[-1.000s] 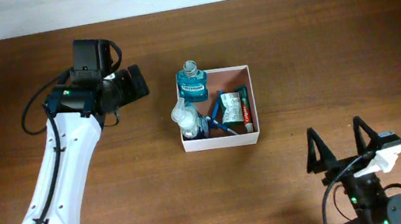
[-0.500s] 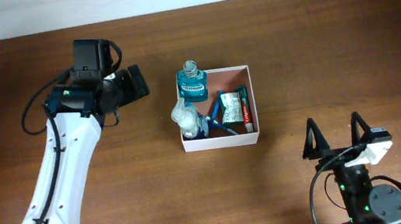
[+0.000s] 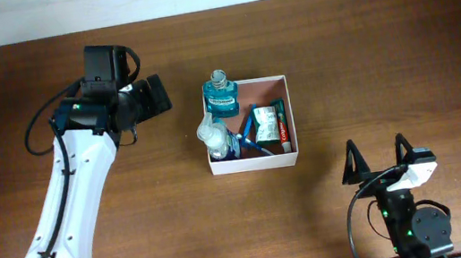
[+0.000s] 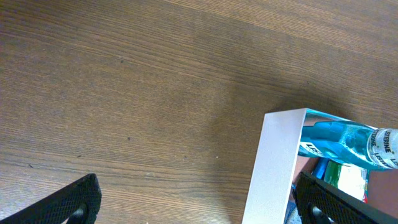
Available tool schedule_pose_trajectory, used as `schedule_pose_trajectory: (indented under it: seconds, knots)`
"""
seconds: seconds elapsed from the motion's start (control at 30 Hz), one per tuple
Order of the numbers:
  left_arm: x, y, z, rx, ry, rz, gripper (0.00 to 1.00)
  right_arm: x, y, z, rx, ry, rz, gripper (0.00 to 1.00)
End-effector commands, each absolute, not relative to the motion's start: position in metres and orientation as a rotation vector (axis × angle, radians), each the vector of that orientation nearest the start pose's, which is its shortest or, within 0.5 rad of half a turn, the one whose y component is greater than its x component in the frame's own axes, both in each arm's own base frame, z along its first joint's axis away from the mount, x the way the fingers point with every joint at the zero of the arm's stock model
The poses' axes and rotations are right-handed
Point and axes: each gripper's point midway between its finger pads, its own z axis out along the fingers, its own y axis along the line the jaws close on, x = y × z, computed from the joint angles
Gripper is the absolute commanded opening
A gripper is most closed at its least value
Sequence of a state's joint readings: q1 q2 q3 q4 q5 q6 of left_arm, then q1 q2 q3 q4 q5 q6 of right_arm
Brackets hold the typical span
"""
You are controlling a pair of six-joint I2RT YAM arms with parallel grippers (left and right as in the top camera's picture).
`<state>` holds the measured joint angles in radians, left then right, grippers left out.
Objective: Pack container
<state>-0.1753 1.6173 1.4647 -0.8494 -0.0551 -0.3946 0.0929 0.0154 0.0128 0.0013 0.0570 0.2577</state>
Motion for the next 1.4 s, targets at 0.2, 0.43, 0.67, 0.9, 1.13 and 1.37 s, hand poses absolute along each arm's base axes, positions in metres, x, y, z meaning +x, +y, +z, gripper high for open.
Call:
schedule_pose_trajectory:
  seconds: [0.2, 0.43, 0.67, 0.9, 1.13, 1.37]
  knots:
    - [0.409, -0.064, 0.199, -0.306, 2.545, -0.159, 1.0, 0.245, 0.02, 0.155, 0.045, 1.654, 0.164, 0.98]
    - [0.409, -0.064, 0.199, -0.306, 2.545, -0.159, 0.99, 0.245, 0.02, 0.156, 0.048, 1.65, 0.166, 0.98]
    - [0.409, -0.064, 0.199, -0.306, 2.545, -0.159, 0.99, 0.245, 0.02, 0.156, 0.048, 1.65, 0.166, 0.98]
    - [0.409, -0.064, 0.199, -0.306, 2.545, -0.159, 0.99, 0.245, 0.02, 0.156, 0.048, 1.651, 0.166, 0.98]
    - [0.409, -0.064, 0.199, -0.306, 2.545, -0.16, 0.99, 0.245, 0.02, 0.156, 0.048, 1.651, 0.166, 0.98]
    - [0.409, -0.064, 0.199, -0.306, 2.545, -0.159, 0.99, 0.245, 0.02, 0.156, 0.048, 1.651, 0.166, 0.98]
